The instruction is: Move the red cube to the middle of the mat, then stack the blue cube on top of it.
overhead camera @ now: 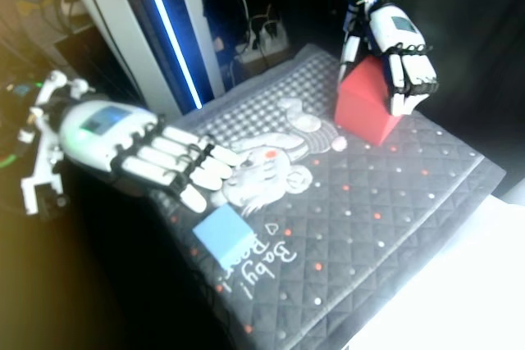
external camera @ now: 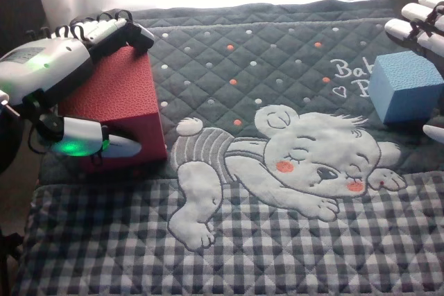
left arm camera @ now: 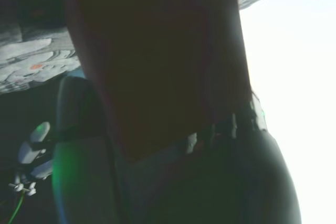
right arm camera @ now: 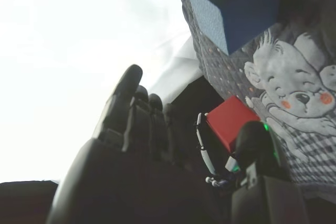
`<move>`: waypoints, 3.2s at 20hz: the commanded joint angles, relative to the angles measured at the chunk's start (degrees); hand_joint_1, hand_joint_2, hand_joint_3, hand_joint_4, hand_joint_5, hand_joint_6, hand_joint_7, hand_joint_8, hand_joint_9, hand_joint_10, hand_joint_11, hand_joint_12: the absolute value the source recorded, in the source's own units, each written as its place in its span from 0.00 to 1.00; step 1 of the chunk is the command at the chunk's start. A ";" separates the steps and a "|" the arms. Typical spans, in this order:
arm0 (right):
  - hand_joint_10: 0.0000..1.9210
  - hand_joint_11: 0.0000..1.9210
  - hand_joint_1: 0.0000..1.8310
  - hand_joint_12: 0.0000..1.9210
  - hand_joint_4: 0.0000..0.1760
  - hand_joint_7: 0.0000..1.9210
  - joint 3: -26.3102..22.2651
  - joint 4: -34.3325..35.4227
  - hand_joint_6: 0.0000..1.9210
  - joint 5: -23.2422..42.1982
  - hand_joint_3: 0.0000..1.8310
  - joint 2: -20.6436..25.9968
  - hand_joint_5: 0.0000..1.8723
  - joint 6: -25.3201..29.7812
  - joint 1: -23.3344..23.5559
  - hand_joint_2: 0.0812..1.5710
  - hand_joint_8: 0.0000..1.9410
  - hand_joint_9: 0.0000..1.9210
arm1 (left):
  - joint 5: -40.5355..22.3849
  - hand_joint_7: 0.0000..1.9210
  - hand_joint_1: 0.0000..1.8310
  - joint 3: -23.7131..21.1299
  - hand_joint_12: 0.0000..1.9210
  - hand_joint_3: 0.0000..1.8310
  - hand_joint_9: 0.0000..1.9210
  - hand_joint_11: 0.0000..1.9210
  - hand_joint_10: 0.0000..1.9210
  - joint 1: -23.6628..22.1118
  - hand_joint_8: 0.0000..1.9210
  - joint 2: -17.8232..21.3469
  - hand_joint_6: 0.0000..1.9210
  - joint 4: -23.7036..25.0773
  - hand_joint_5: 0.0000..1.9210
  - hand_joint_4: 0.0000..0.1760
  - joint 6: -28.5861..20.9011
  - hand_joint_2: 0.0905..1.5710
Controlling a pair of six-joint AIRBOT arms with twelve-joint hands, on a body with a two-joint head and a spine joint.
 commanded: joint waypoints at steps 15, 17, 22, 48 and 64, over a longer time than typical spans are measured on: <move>0.01 0.00 0.39 0.64 0.00 0.00 0.49 0.49 0.00 7.07 0.01 -0.04 0.00 -0.18 -0.27 0.87 0.00 0.01 | -4.90 0.02 0.66 6.79 1.00 0.00 0.02 0.09 0.98 -12.37 0.87 -13.28 0.83 13.35 0.00 0.44 -11.34 0.67; 0.01 0.00 0.38 0.64 0.00 0.00 0.49 0.49 0.00 7.21 0.01 0.00 0.00 -0.18 -0.27 0.88 0.00 0.01 | -2.55 0.01 0.58 8.44 1.00 0.00 0.00 0.03 0.92 -12.44 0.80 -15.06 0.78 13.65 0.00 0.45 -13.30 0.67; 0.01 0.00 0.34 0.62 0.08 0.00 0.41 0.49 0.00 7.25 0.00 -0.01 0.00 -0.17 -0.35 0.87 0.00 0.03 | 0.32 0.00 0.33 9.19 0.02 0.00 0.00 0.00 0.00 -12.29 0.00 -16.36 0.01 14.30 0.00 0.78 -13.75 0.61; 0.07 0.01 0.48 0.01 0.00 0.00 20.20 5.08 0.00 -7.36 0.00 -13.56 0.00 22.67 6.93 0.68 0.00 0.03 | -31.07 0.00 0.39 -2.74 0.00 0.00 0.00 0.00 0.00 4.94 0.00 -1.11 0.00 2.39 0.00 0.77 -10.46 0.61; 1.00 0.80 0.86 1.00 0.00 0.74 18.10 -0.15 1.00 -14.13 0.02 -11.88 0.74 17.65 14.07 0.74 1.00 0.77 | -33.76 0.00 0.37 -2.98 0.00 0.00 0.00 0.00 0.00 7.20 0.00 -0.89 0.00 0.38 0.00 0.99 -10.47 0.62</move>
